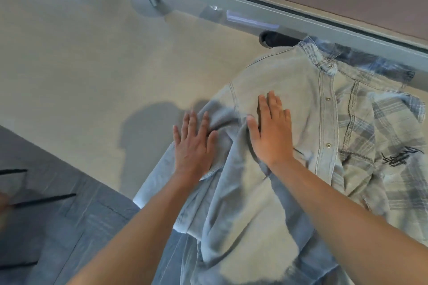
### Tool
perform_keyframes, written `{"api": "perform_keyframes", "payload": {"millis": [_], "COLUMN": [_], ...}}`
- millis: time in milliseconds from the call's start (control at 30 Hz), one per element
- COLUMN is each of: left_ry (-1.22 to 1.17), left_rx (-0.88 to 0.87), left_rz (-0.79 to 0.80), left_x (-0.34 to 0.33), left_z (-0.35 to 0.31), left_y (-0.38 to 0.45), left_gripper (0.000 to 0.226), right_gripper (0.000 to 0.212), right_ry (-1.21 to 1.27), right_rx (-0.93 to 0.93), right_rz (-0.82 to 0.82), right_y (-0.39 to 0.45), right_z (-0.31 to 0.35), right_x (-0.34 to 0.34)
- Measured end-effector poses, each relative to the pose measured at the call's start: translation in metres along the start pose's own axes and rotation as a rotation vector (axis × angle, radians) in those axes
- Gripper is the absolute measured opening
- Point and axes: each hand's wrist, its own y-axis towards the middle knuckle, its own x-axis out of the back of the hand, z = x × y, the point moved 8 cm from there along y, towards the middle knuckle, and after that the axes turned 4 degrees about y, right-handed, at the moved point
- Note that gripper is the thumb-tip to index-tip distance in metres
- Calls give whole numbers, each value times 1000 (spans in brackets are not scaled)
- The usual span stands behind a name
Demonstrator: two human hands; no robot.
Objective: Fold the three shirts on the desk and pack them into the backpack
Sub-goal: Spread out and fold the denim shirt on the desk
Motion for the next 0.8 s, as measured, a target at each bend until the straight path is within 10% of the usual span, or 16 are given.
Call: {"api": "perform_keyframes", "payload": {"millis": [400, 800], "left_ry": [-8, -171], "left_rx": [346, 359], "left_rz": [-56, -446], "left_x": [-8, 8], "left_z": [143, 157], "left_y": [-166, -183], "left_gripper": [77, 6], "right_gripper": [82, 77], "right_ry": [-221, -281], "right_rx": [673, 650], "right_rz": [361, 365], "right_y": [-86, -99], "right_z": [154, 161], "right_x": [-88, -122]}}
